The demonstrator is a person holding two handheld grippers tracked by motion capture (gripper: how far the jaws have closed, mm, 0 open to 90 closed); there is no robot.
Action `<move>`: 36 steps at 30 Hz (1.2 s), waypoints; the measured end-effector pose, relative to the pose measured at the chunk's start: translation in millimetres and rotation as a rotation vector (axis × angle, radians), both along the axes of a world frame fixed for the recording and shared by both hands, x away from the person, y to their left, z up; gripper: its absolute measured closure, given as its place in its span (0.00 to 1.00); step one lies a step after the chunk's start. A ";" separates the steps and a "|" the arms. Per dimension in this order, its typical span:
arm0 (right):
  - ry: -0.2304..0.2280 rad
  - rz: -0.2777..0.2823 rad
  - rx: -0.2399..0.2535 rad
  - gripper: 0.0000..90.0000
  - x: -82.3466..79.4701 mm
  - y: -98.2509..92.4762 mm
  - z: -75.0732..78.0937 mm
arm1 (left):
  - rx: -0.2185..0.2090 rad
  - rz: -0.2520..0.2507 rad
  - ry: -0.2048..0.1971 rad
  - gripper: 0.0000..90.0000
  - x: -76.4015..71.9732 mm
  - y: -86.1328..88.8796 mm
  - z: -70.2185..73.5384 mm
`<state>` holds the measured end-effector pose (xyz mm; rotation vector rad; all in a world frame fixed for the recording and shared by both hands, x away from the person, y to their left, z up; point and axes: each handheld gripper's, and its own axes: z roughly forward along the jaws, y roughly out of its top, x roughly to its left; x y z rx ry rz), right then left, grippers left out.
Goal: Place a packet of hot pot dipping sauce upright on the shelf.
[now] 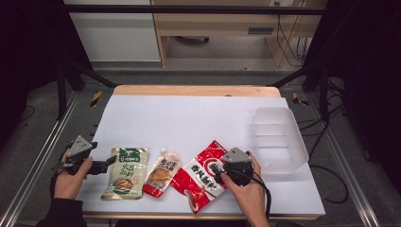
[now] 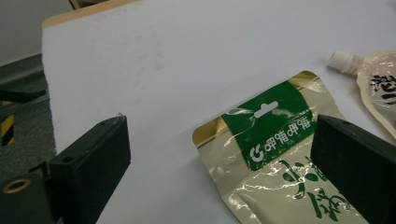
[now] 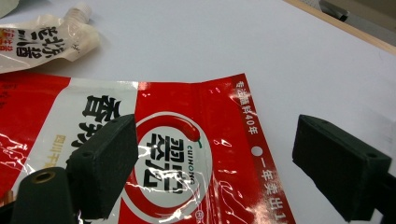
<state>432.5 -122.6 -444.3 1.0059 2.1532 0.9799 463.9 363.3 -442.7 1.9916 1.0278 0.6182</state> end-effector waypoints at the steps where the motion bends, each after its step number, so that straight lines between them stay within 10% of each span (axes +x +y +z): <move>1: -0.004 0.008 -0.008 0.16 -0.8 -0.9 -0.6 | 0.006 -0.011 0.011 0.05 0.7 0.2 -0.5; 36: 0.068 0.051 -0.080 0.13 0.7 11.3 -12.8 | 0.062 -0.178 0.188 0.14 34.3 -17.4 -27.2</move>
